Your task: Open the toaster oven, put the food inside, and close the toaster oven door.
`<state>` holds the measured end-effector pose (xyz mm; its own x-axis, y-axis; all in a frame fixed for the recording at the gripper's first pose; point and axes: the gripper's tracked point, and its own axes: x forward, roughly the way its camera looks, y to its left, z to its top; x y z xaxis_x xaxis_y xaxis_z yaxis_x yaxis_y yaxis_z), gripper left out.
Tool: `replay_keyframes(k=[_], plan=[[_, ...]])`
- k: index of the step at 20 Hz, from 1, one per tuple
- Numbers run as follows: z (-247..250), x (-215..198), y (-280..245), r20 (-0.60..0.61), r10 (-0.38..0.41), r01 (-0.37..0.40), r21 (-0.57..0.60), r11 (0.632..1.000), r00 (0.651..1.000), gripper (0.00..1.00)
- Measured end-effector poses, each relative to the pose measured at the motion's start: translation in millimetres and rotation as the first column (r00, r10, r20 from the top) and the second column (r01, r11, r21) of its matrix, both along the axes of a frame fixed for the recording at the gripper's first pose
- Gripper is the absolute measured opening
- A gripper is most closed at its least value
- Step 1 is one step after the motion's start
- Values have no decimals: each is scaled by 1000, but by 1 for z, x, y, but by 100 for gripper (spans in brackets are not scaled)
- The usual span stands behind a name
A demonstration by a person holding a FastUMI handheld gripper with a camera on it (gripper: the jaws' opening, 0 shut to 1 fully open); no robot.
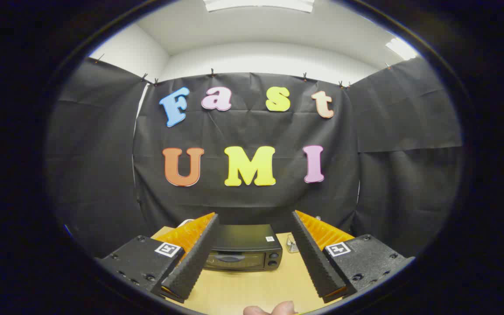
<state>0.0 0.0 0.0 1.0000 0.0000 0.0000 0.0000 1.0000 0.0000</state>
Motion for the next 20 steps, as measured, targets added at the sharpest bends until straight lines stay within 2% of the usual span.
replay_keyframes(k=[5, 11, 20], plan=[[-6, 2, 1, -14, 19, -19, 39, 999, 1000, 100], [-10, 4, -13, -31, -5, 7, 66, 998, 999, 100], [-24, 11, -22, -92, 5, 5, 101, 995, 996, 100]])
